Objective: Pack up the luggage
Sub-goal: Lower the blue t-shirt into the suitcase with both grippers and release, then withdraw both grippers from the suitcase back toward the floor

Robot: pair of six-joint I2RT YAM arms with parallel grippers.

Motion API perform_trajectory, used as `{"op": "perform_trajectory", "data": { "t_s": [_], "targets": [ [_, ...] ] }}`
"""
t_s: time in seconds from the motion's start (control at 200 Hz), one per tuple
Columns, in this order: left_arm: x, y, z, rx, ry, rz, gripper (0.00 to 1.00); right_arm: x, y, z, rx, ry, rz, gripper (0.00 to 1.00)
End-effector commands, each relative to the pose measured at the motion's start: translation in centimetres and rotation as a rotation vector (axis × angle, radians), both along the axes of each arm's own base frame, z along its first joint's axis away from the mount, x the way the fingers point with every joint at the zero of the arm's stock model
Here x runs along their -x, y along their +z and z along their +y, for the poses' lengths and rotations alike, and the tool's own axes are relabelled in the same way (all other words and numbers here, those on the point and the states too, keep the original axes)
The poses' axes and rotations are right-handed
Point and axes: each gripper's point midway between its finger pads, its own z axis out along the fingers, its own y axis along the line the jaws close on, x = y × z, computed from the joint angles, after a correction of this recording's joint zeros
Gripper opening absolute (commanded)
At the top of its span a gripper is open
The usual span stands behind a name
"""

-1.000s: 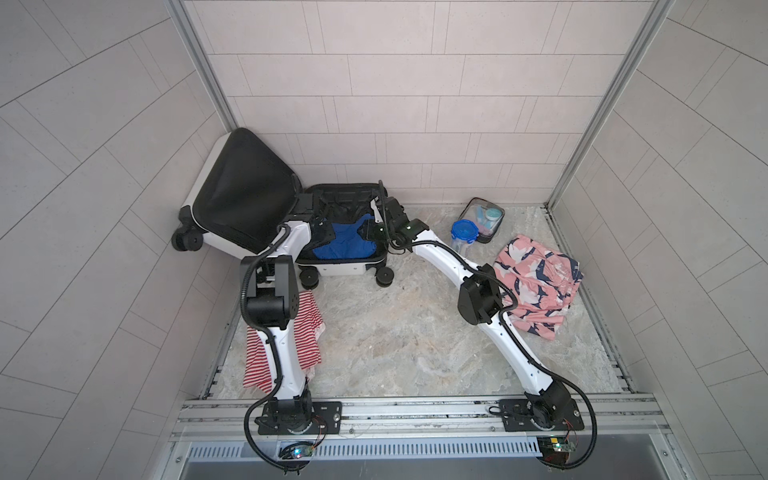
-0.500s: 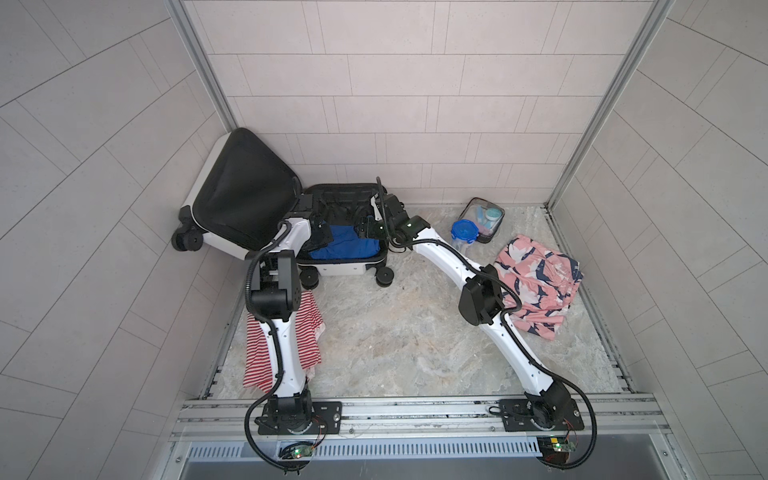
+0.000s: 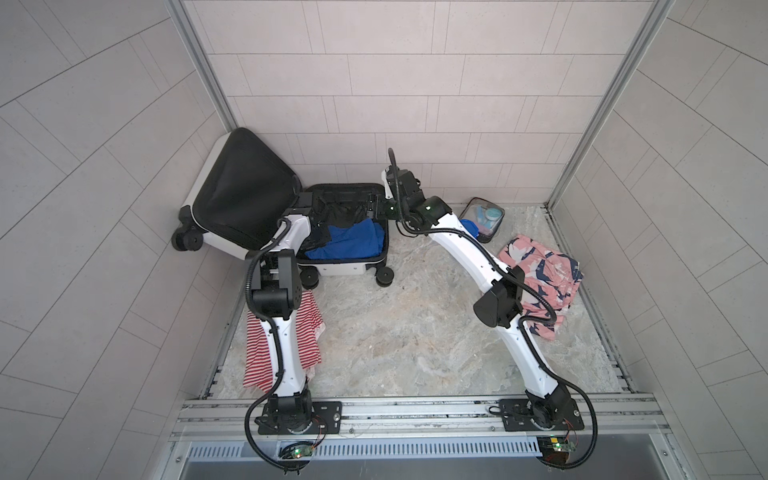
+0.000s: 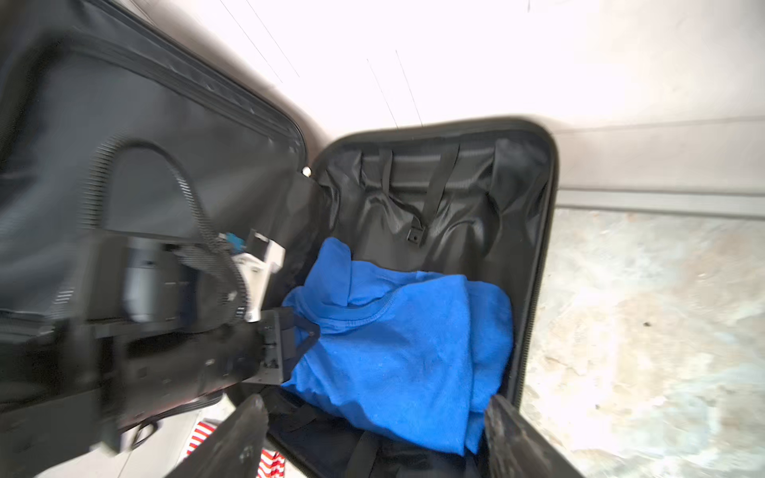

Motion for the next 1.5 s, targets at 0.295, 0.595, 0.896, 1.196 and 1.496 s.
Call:
{"op": "perform_trajectory", "data": {
  "t_s": [0.295,0.595,0.896,1.196,1.496],
  "targets": [
    [0.4,4.1,1.8,-0.068,0.046,-0.033,1.0,4.0,3.7,-1.2,0.049,0.043,-0.002,0.84],
    [1.2,10.4,1.1,-0.038,0.058,-0.163,1.0,6.2,4.3,-2.2,0.092,0.066,0.015,0.81],
    [6.1,17.8,0.7,-0.008,0.108,-0.318,1.0,9.3,4.7,-5.7,0.177,0.04,-0.015,0.81],
    [16.4,18.0,-0.2,0.057,0.165,-0.423,1.0,13.9,1.5,-10.8,0.272,0.015,0.003,0.8],
    [25.2,8.6,-0.5,0.109,0.287,-0.275,1.0,21.6,-5.2,-12.0,0.232,0.098,0.082,0.84]
  ]
}}
